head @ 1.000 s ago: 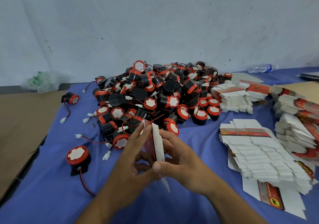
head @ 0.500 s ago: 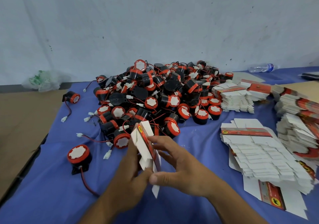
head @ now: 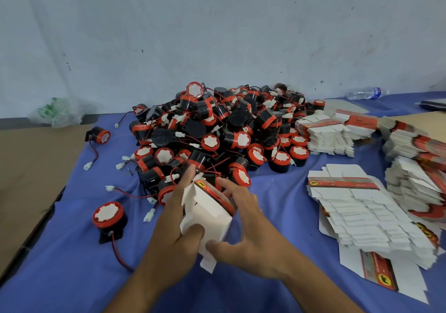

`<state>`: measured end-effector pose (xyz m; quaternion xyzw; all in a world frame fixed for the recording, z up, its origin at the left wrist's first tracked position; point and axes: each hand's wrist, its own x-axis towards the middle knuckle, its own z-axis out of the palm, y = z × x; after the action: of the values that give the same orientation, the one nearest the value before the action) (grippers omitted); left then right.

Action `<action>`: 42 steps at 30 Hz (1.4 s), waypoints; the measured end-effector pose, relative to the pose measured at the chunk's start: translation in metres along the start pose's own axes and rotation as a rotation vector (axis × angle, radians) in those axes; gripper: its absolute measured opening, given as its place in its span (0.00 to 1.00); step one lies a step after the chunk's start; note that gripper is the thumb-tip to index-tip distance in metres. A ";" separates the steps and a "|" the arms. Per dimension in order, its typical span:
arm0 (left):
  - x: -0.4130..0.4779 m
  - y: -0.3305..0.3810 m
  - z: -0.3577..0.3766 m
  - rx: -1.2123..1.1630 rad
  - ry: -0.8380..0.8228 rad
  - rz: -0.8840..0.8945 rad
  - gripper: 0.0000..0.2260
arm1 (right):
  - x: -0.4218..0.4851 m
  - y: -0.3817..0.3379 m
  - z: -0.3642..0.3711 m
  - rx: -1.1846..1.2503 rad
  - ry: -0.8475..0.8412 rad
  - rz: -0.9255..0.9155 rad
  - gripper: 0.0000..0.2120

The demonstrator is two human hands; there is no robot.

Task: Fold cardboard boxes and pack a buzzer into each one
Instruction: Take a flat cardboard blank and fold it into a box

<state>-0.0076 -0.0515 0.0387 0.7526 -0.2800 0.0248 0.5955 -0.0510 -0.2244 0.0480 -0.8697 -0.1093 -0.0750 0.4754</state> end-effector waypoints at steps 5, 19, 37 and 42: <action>-0.002 0.003 -0.002 -0.001 -0.074 -0.009 0.34 | 0.008 0.006 0.000 0.061 0.184 0.095 0.33; -0.001 0.005 0.003 -0.097 -0.159 -0.019 0.24 | 0.009 -0.003 -0.006 0.675 0.025 0.314 0.14; 0.002 0.014 0.010 -0.289 -0.105 -0.041 0.11 | 0.004 -0.007 -0.003 0.499 0.082 0.211 0.11; 0.003 0.013 0.010 -0.348 -0.121 -0.047 0.13 | 0.003 -0.002 -0.014 0.764 -0.172 0.261 0.23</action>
<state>-0.0142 -0.0631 0.0485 0.6445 -0.2977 -0.0831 0.6993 -0.0491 -0.2344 0.0580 -0.6404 -0.0575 0.1047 0.7587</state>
